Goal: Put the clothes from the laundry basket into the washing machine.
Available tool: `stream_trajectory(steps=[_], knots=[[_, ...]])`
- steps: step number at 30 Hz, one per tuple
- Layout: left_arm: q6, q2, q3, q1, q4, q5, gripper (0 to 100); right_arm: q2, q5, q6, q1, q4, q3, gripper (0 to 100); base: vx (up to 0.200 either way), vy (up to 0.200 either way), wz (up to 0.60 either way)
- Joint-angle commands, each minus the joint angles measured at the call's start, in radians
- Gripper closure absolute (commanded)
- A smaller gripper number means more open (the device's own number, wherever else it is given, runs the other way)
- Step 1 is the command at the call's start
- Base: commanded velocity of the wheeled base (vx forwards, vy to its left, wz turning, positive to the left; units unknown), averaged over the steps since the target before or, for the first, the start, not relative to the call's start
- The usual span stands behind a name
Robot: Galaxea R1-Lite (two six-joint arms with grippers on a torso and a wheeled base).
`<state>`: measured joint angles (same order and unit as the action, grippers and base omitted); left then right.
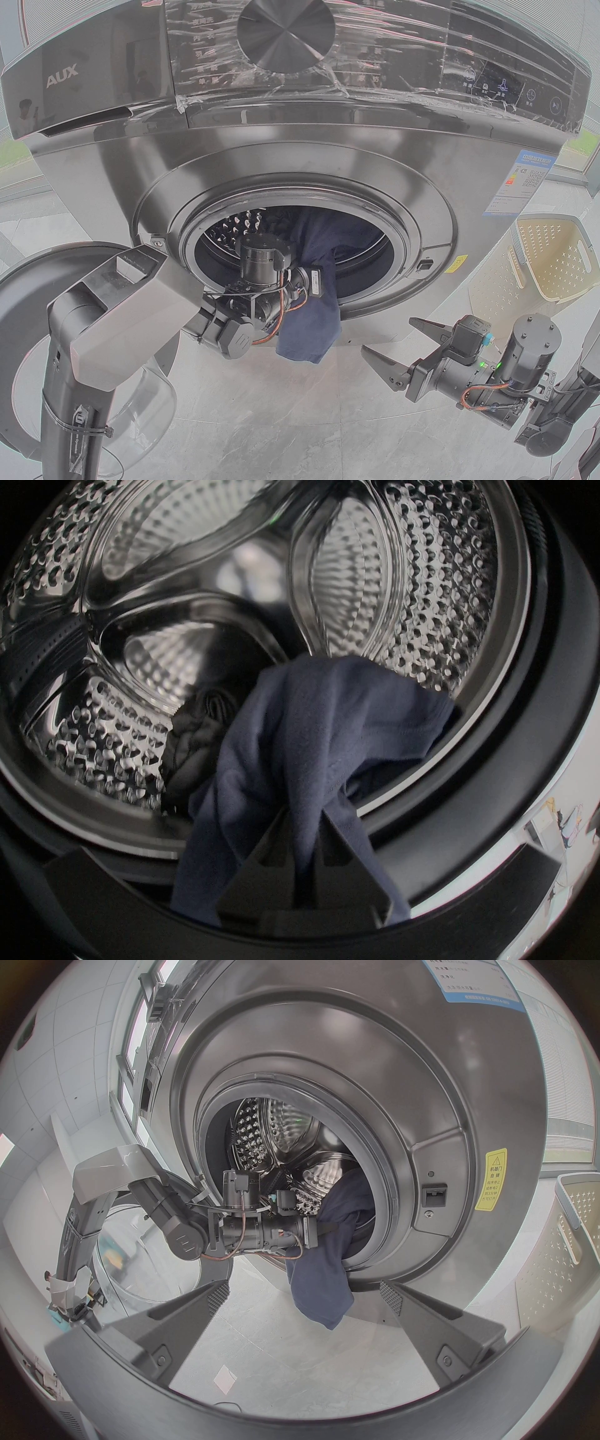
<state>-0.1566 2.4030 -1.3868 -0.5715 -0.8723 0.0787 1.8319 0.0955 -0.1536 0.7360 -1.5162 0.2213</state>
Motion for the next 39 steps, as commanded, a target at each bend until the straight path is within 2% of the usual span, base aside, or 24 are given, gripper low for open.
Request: stream_trajectory(steps=[1, 2, 3, 4, 7, 14, 15, 16, 18, 19, 24, 27, 35, 36, 37, 38, 39], knots=[[-0.011, 0.045, -0.156, 0.009, -0.022, 0.027, 100, 0.000, 0.000, 0.000, 0.000, -0.001, 0.001, 0, 0.000, 0.000, 0.00], [-0.020, 0.058, -0.218, 0.018, -0.034, 0.050, 100, 0.000, 0.000, 0.000, -0.001, -0.001, 0.001, 0, 0.000, 0.000, 0.00], [-0.020, 0.058, -0.218, 0.018, -0.034, 0.050, 100, 0.000, 0.000, 0.000, -0.001, -0.001, 0.001, 0, 0.000, 0.000, 0.00], [-0.031, 0.084, -0.316, 0.030, -0.040, 0.079, 100, 0.001, 0.000, 0.000, -0.001, -0.001, 0.003, 0, 0.000, 0.000, 0.00], [-0.034, 0.105, -0.423, 0.050, -0.040, 0.095, 100, 0.001, 0.000, 0.000, 0.000, -0.001, 0.001, 0, 0.000, 0.000, 0.00], [-0.049, 0.091, -0.409, 0.059, -0.040, 0.095, 100, -0.002, -0.002, 0.000, -0.006, -0.002, 0.001, 0, 0.000, 0.000, 0.00], [-0.052, 0.090, -0.406, 0.059, -0.040, 0.095, 0, -0.002, 0.000, 0.000, -0.006, -0.002, 0.001, 0, 0.000, 0.000, 0.00], [-0.084, 0.067, -0.360, 0.050, -0.039, 0.095, 0, -0.002, -0.002, 0.000, -0.007, -0.002, 0.001, 0, 0.000, 0.000, 0.00], [-0.115, 0.016, -0.268, 0.042, -0.028, 0.095, 0, -0.002, 0.000, 0.002, -0.010, -0.002, 0.001, 0, 0.000, 0.000, 0.00], [-0.115, 0.013, -0.261, 0.042, -0.028, 0.093, 0, -0.002, -0.002, 0.000, -0.010, -0.002, 0.001, 0, 0.000, 0.000, 0.00], [-0.110, -0.085, -0.006, 0.013, 0.003, 0.053, 0, -0.003, -0.002, 0.000, -0.009, -0.001, 0.001, 0, 0.000, 0.000, 0.00], [-0.106, -0.091, 0.049, 0.004, 0.000, 0.035, 0, -0.003, 0.000, 0.000, -0.003, -0.001, 0.001, 0, 0.000, 0.000, 0.00], [-0.092, -0.051, 0.075, 0.004, -0.002, 0.035, 0, -0.005, 0.000, 0.002, -0.004, -0.002, 0.001, 0, 0.000, 0.000, 0.00], [-0.090, -0.048, 0.075, 0.004, -0.002, 0.035, 100, -0.005, 0.000, 0.002, -0.003, -0.001, 0.001, 0, 0.000, 0.000, 0.00], [-0.090, -0.048, 0.075, 0.004, -0.002, 0.035, 100, -0.005, 0.000, 0.002, -0.003, -0.001, 0.001, 0, 0.000, 0.000, 0.00], [-0.074, -0.028, 0.074, -0.001, 0.000, 0.033, 100, -0.005, 0.000, 0.002, -0.003, -0.001, 0.001, 0, 0.000, 0.000, 0.00], [-0.072, -0.027, 0.074, -0.001, 0.000, 0.033, 100, -0.005, 0.000, 0.002, -0.003, -0.002, 0.001, 0, 0.000, 0.000, 0.00]])
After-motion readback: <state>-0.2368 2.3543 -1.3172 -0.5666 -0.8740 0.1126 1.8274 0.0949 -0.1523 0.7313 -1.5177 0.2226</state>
